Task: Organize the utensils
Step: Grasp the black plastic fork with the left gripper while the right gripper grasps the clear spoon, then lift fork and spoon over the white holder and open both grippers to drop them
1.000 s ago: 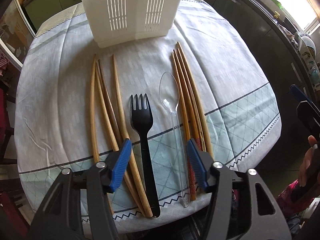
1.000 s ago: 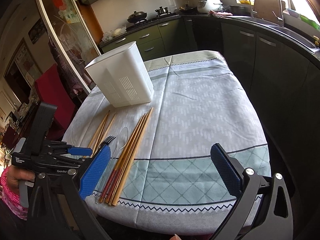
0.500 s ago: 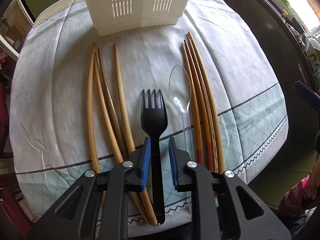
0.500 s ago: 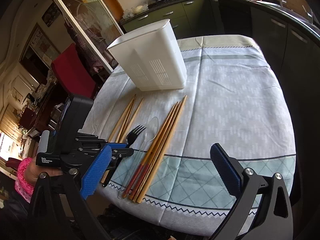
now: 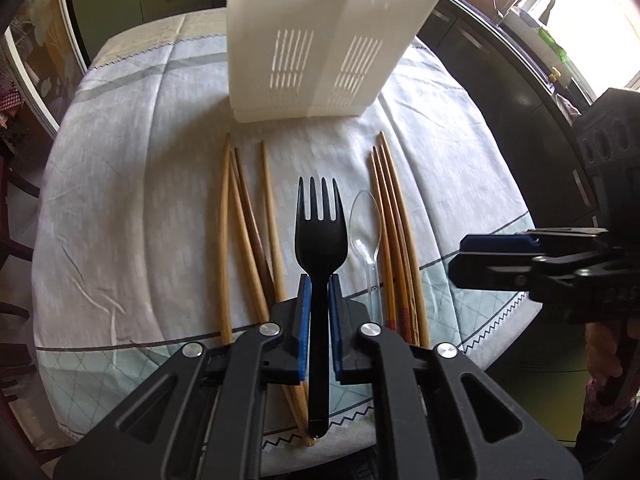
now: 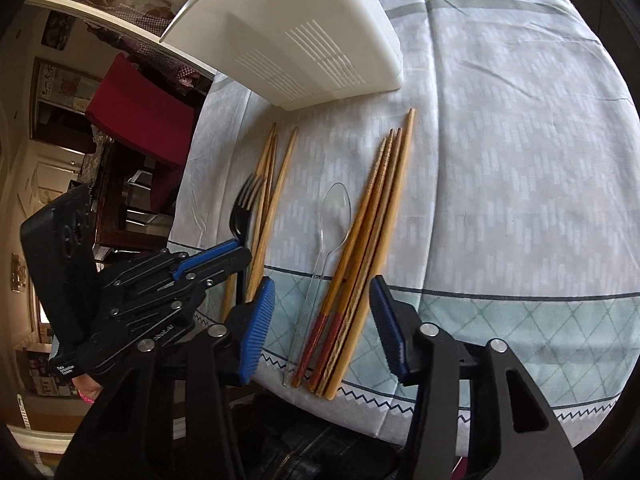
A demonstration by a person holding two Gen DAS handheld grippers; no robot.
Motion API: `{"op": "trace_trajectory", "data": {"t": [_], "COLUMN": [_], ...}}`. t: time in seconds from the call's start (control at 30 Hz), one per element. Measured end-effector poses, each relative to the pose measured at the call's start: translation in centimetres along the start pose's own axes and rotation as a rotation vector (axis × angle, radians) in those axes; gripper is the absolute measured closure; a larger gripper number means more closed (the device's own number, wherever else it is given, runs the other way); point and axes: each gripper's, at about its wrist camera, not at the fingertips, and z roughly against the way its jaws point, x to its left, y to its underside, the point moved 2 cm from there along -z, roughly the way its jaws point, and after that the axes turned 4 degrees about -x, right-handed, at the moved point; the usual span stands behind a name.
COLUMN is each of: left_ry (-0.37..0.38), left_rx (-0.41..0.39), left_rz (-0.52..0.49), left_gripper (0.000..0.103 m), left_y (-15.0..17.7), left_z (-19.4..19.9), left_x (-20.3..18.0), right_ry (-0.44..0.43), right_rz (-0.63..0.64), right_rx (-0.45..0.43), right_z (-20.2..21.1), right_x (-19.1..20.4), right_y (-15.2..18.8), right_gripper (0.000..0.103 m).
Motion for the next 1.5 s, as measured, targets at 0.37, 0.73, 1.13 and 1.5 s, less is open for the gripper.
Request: {"op": "trace_trajectory", "data": {"t": [0.37, 0.73, 1.13, 1.5], "left_ry": [-0.038, -0.016, -0.042, -0.035], "left_rx": [-0.185, -0.176, -0.198, -0.338], "left_rz": [-0.001, -0.024, -0.021, -0.017], "left_gripper": [0.094, 0.094, 0.094, 0.094], "left_y": [0.6, 1.5, 1.0, -3.8], "left_z": [6.3, 5.5, 5.8, 10.5], "left_x": [2.0, 2.0, 1.9, 0.9], "right_ry": [0.090, 0.194, 0.234, 0.083], "right_rz": [-0.029, -0.041, 0.037, 0.130], "right_rx": [0.114, 0.125, 0.010, -0.232], "right_z": [-6.2, -7.8, -8.5, 0.0], "right_x": [1.8, 1.8, 4.2, 7.1], "right_y": [-1.6, -1.7, -1.5, -2.2], "right_gripper": [0.076, 0.091, 0.098, 0.098]}}
